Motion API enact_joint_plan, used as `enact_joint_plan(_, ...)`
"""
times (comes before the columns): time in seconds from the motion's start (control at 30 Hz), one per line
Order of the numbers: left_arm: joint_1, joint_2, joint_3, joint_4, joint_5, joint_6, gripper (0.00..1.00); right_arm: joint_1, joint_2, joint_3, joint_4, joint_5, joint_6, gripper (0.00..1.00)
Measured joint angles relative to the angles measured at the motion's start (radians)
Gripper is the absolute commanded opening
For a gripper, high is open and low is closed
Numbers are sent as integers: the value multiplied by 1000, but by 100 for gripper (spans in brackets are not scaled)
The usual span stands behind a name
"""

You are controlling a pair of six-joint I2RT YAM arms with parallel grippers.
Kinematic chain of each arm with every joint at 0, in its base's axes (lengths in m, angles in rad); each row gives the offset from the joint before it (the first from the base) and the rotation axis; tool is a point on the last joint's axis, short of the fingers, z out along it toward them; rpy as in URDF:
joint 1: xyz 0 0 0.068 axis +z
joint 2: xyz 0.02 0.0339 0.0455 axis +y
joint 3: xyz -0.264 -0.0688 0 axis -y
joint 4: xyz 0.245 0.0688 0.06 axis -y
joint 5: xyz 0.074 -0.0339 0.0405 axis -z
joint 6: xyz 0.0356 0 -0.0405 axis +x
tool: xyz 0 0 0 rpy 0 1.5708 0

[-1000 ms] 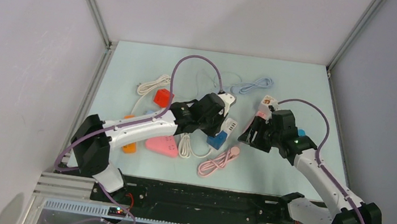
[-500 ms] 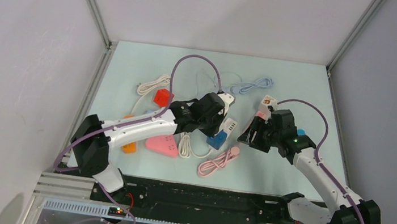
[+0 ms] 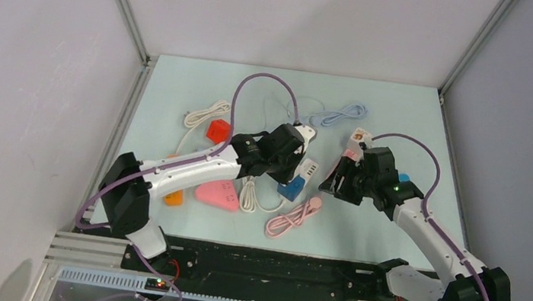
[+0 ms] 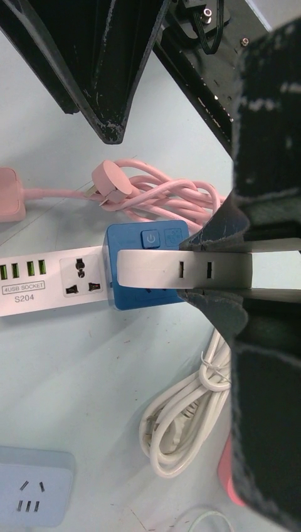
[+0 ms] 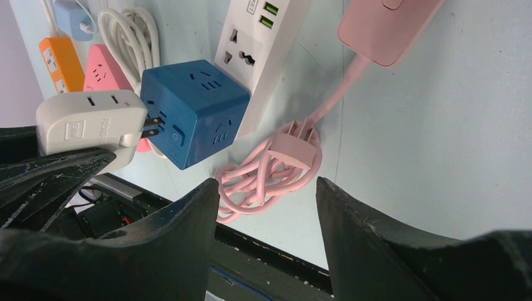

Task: Insert the plug
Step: Insert the plug into the socket.

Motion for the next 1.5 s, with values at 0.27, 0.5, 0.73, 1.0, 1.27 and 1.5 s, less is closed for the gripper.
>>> enact_joint_plan(0.27, -1, 0, 2, -1, -15, -8, 0, 0, 1, 0, 0, 0, 0, 62)
enact_joint_plan(0.5, -3, 0, 12, -8, -24, -8, 0, 0, 1, 0, 0, 0, 0, 62)
enact_joint_plan(0.73, -5, 2, 26, -7, -27, -8, 0, 0, 8, 0, 0, 0, 0, 61)
enact_joint_plan(1.0, -10, 33, 29, -7, -34, -8, 0, 0, 8, -3, 0, 0, 0, 61)
enact_joint_plan(1.27, -15, 35, 30, -1, -41, -8, 0, 0, 8, -7, 0, 0, 0, 61)
enact_joint_plan(1.5, -26, 35, 24, 6, -65, -9, 0, 1, 8, -16, 16, -6, 0, 61)
